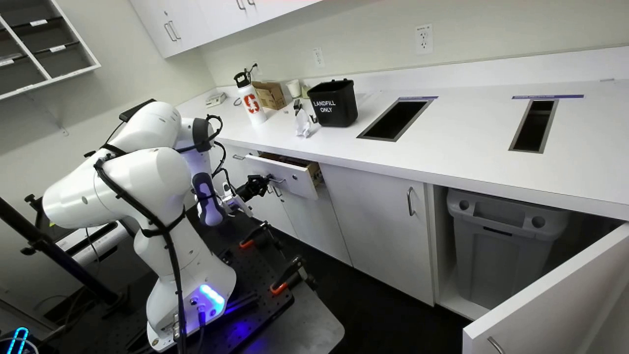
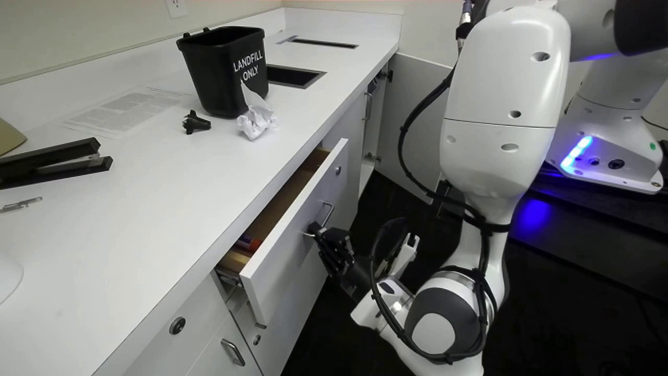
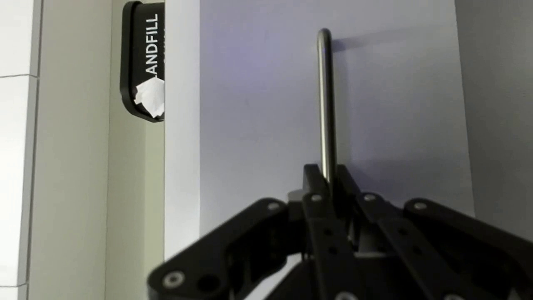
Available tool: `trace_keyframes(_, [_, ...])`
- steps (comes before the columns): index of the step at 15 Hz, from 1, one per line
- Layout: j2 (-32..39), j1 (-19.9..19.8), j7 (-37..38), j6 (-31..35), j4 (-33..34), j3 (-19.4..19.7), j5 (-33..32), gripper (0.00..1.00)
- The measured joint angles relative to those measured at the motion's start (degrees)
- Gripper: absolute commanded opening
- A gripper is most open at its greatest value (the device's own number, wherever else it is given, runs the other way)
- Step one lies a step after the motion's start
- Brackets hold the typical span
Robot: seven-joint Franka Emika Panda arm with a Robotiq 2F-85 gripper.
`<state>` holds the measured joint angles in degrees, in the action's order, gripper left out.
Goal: Open the first drawer from the right
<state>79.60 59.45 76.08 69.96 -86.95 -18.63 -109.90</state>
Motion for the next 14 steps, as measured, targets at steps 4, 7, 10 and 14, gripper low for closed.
trace_keyframes(4, [0.84, 2.79, 2.17, -4.90, -0.27, -2.79, 5.89, 0.03])
trace_keyframes(7, [1.51, 5.63, 4.40, -7.91, -0.25, -4.12, 10.49, 0.03])
trace_keyframes(10, [1.94, 8.85, 6.55, -10.03, -0.38, -4.87, 14.88, 0.03])
trace_keyframes(14, [1.85, 12.77, 10.56, -11.59, -2.78, -4.92, 17.75, 0.03])
